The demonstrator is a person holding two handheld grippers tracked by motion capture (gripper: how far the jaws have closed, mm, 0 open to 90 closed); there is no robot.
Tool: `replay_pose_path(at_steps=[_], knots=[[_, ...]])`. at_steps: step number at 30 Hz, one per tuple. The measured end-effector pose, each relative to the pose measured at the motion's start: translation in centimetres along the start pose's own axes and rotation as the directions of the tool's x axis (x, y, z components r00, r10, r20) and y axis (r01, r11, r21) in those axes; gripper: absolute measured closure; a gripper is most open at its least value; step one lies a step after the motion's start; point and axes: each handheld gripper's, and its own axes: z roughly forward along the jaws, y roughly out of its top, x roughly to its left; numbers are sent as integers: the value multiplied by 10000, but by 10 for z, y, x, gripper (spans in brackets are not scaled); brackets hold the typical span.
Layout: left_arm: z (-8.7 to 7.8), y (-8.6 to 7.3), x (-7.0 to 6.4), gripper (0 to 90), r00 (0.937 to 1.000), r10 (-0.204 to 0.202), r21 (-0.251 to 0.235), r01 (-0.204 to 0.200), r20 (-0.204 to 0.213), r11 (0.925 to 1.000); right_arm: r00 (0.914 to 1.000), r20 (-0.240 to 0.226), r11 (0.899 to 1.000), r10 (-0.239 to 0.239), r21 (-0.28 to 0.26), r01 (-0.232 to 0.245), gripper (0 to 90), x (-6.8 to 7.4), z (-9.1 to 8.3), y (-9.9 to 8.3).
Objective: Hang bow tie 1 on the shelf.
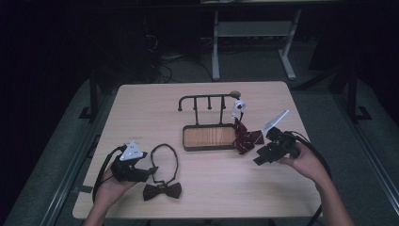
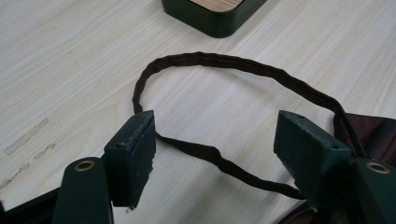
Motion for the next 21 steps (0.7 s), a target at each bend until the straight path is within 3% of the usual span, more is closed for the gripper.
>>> replay_pose_path(at_steps=[10,21], knots=[[-1,1,3,322,10000,41,46,-41,-49,10000,9998,169,9999,-130,-100,131,489,12,4,-13],[5,3,8,343,9997,-195,282,199,-138,9994,9992,345,9995,-205,-215,213,469,20,19,-28]])
